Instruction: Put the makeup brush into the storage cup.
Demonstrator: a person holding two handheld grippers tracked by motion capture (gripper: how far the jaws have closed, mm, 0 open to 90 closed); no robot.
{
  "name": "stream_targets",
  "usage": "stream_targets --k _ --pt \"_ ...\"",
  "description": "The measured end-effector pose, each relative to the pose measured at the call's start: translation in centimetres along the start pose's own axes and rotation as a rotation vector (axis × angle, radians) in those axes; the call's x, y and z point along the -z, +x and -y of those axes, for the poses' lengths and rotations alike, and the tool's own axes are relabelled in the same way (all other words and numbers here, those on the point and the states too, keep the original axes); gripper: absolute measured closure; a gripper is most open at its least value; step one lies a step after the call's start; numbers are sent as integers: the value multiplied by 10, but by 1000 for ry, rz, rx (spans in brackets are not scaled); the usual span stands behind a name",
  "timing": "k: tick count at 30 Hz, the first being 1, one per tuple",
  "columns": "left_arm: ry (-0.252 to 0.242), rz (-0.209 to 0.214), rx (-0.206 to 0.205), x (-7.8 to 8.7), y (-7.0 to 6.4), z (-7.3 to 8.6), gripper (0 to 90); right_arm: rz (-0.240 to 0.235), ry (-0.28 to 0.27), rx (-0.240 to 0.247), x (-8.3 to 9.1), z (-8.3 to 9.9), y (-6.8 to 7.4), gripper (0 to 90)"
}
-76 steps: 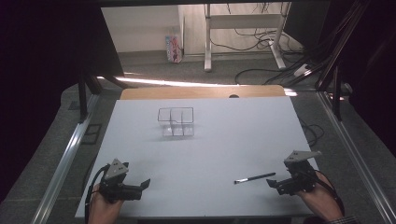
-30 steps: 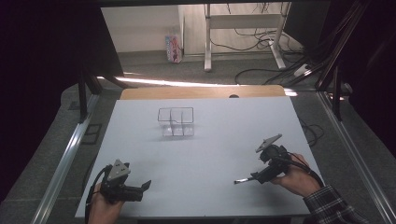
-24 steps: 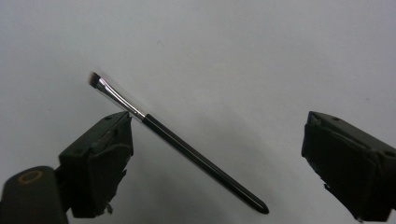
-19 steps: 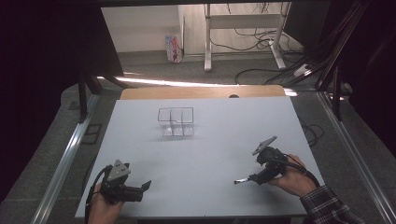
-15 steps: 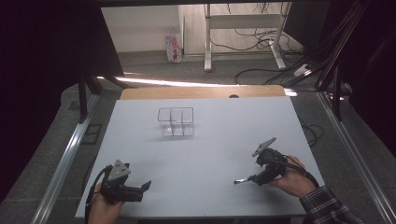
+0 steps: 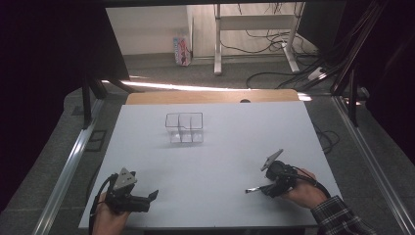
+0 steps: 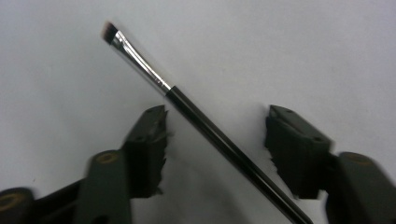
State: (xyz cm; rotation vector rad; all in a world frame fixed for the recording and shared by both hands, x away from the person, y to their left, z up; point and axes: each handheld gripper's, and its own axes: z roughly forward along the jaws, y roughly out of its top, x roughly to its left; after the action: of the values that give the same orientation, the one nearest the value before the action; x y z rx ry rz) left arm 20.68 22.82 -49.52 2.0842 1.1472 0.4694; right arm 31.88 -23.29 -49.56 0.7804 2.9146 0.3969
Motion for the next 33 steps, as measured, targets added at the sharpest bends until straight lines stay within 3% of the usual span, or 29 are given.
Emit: stream_targets --k 3,4,9,13,17,20,26,29,33 --pt "-1 4 -1 0 0 0 0 -14 31 34 3 -2 2 823" --pt "-2 5 0 0 -1 0 1 -18 35 47 3 -2 2 836" --pt "-12 6 -4 1 -1 0 22 -32 14 19 4 1 0 838" --pt "-35 21 -3 2 0 1 37 -51 -35 -40 6 7 -5 838" --pt "-36 38 21 1 2 1 43 -54 -86 -67 12 9 -7 838" --pt "-39 51 37 1 2 1 52 -53 -119 -82 16 11 -7 838" --pt "-32 61 23 0 2 1 51 -50 -178 -110 21 15 -7 838" --pt "-29 41 41 0 3 1 26 -38 -199 -116 23 17 -7 837" --pt "-48 56 75 2 6 1 25 -25 -225 -117 27 19 -6 837"
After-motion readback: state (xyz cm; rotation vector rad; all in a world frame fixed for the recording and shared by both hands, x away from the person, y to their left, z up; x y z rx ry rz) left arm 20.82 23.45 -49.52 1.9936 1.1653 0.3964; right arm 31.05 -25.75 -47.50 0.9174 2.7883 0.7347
